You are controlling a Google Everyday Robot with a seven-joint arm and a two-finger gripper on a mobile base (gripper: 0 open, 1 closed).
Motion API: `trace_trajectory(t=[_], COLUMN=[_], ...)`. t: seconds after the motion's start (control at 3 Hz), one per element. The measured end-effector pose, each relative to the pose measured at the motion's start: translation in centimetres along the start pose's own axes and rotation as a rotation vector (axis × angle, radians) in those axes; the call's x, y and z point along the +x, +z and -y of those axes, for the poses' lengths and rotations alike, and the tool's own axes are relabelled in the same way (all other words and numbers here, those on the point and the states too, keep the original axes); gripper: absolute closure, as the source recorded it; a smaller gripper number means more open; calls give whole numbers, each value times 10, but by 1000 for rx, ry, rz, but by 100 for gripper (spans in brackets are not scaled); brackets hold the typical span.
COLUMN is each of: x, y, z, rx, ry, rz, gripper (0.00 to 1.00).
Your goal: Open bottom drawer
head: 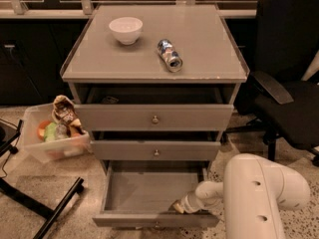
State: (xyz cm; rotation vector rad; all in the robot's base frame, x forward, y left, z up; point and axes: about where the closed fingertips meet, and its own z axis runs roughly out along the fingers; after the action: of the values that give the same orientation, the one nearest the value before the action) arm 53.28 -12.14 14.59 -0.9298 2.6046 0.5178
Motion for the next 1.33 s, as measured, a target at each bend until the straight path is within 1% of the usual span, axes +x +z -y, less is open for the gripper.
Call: trace_trajectory(t=[0.33,0.67,1.0,1.33], x=[6,22,22,33], y=[-3,-3,-3,-6], z=[-8,-23,-23,-34], rx=[-17,-61,-61,-97], ry=[-11,-46,-46,-72], rz=[-28,-90,-90,-129], gripper=[63,39,16,0])
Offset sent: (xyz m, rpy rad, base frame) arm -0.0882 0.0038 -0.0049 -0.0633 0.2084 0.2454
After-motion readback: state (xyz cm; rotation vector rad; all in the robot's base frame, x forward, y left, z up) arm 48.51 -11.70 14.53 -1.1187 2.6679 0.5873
